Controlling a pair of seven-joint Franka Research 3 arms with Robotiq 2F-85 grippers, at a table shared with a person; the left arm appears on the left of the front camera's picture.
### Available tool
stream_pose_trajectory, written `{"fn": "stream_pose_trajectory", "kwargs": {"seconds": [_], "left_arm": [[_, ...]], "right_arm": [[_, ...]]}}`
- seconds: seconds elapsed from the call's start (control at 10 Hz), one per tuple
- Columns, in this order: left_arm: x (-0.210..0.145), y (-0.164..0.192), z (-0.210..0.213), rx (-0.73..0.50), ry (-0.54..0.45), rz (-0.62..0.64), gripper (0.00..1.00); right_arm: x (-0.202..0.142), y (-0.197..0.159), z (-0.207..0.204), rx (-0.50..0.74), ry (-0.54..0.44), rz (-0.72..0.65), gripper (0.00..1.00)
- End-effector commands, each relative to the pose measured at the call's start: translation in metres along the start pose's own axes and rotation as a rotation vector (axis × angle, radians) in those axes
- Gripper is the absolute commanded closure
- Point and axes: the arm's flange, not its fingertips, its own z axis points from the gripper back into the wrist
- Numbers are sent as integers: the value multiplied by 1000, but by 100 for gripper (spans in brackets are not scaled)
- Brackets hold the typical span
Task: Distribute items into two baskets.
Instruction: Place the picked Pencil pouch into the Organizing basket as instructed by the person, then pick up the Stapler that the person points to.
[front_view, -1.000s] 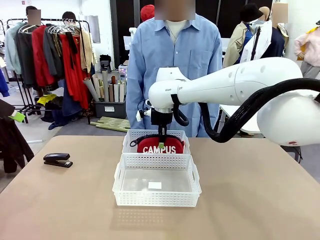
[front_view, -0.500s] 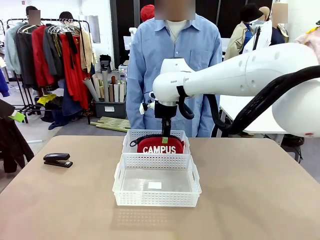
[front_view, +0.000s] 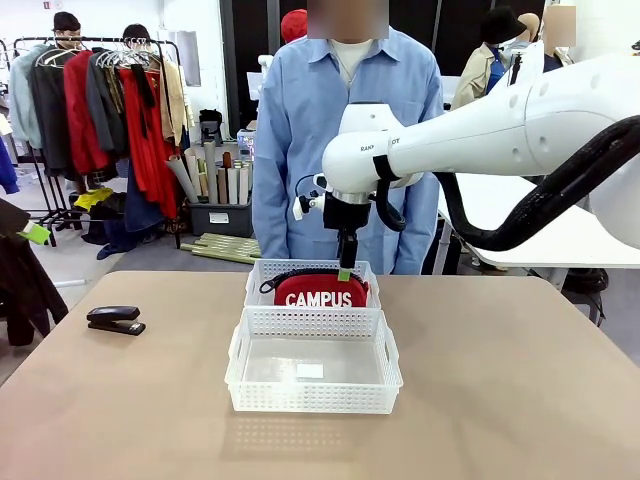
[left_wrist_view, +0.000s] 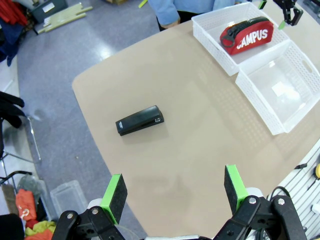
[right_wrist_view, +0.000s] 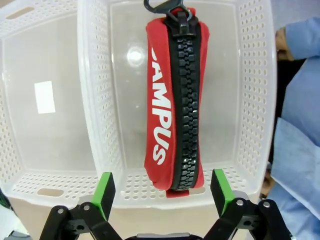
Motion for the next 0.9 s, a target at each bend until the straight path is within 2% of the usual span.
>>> {"fn": "stream_pose_trajectory", "kwargs": {"seconds": [0.0, 0.8], "left_arm": [[0, 1, 0, 2, 2, -1, 0], [0, 1, 0, 2, 2, -1, 0]], "right_arm": [[2, -1, -1, 2, -3, -4, 0], [2, -1, -1, 2, -3, -4, 0]]}}
